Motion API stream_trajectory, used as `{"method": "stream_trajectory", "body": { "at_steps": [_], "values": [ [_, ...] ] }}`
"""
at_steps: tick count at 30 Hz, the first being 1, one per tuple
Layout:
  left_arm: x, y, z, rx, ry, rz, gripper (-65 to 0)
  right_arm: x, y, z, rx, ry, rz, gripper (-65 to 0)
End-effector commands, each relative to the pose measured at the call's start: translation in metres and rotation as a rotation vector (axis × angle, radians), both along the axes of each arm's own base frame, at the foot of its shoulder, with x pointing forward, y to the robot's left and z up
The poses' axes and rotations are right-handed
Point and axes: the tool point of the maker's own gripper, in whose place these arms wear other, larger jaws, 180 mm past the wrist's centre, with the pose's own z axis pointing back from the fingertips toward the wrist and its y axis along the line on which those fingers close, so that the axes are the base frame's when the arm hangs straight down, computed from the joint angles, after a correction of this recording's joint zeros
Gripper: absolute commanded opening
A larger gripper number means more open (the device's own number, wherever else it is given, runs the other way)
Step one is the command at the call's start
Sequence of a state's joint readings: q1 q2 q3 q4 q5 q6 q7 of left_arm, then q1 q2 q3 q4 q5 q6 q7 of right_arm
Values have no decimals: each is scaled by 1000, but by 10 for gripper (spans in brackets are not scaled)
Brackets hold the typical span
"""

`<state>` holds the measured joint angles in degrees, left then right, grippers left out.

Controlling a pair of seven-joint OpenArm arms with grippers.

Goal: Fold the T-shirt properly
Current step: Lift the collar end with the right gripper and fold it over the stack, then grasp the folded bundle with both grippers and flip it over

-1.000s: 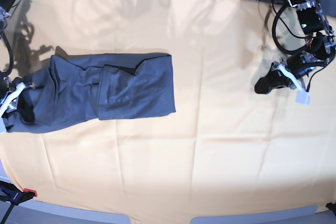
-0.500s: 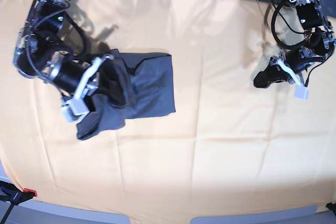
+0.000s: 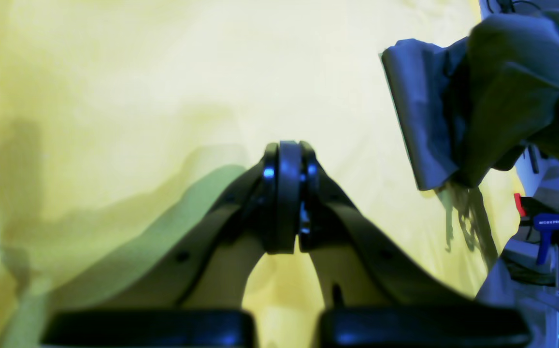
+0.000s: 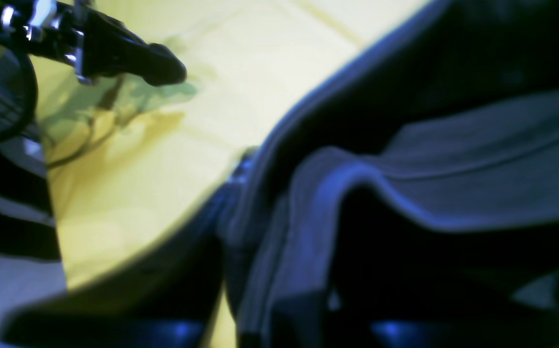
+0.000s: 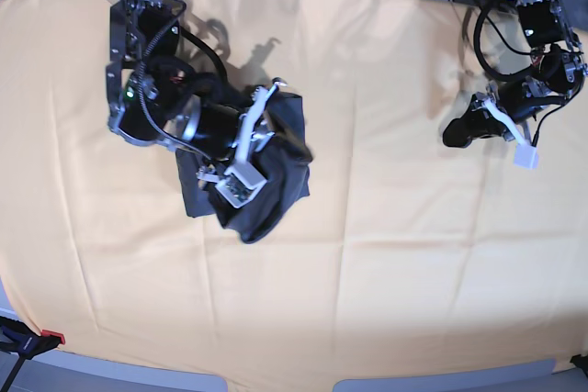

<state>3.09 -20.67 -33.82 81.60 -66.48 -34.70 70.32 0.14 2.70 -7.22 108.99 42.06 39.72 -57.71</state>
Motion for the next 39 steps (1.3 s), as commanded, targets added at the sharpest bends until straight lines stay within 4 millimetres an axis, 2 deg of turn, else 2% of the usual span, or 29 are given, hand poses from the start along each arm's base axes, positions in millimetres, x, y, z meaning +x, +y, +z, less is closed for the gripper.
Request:
{"method": "stream_trajectory", "body": {
  "at_steps": [1,2,3,6,9,12,18,22,23,24,25,27,28,30,33,39],
  "values": [
    [8,4,16,-5,-53,8,-650,6,11,14,41,-36,30,-277],
    [8,4,16,-4,-53,8,-650,8,17,12,36,-31,54,-194],
    [8,5,16,-3,-52,8,-650,10,23,13,27,-34,77,-162],
    [9,6,17,2,-56,6,-650,15,36,34,26,-95,137,-169],
    [9,7,18,6,-63,4,-650,17,35,60,14,-143,179,-170],
    [9,9,19,14,-63,4,-650,19,19,68,4,-145,172,-170],
    [13,26,32,53,-91,6,-650,38,-32,65,-26,-139,52,-170],
    [11,22,46,17,-143,-37,-650,38,-59,46,-84,-110,-8,-173],
    [11,19,50,-5,-160,-48,-650,40,-64,43,-103,-118,-29,-197],
    [11,15,57,-34,-187,-63,-650,46,-68,41,-118,-136,-57,-256],
    [11,11,65,-65,-215,-78,-650,52,-72,40,-125,-157,-86,-350],
    [9,3,72,-99,-229,-116,-650,65,-81,37,-148,-198,-143,-599],
    [7,-2,70,-85,-216,-146,-650,72,-85,34,-160,-209,-164,-650],
    [5,-17,76,-70,-234,-199,-650,86,-94,27,-186,-205,-203,-650],
    [-1,-50,86,-47,-271,-312,-650,110,-107,16,-198,-158,-237,-650],
    [-41,-127,89,-39,-287,-597,-650,144,-113,-12,-278,-60,-202,-650]
  ]
}}
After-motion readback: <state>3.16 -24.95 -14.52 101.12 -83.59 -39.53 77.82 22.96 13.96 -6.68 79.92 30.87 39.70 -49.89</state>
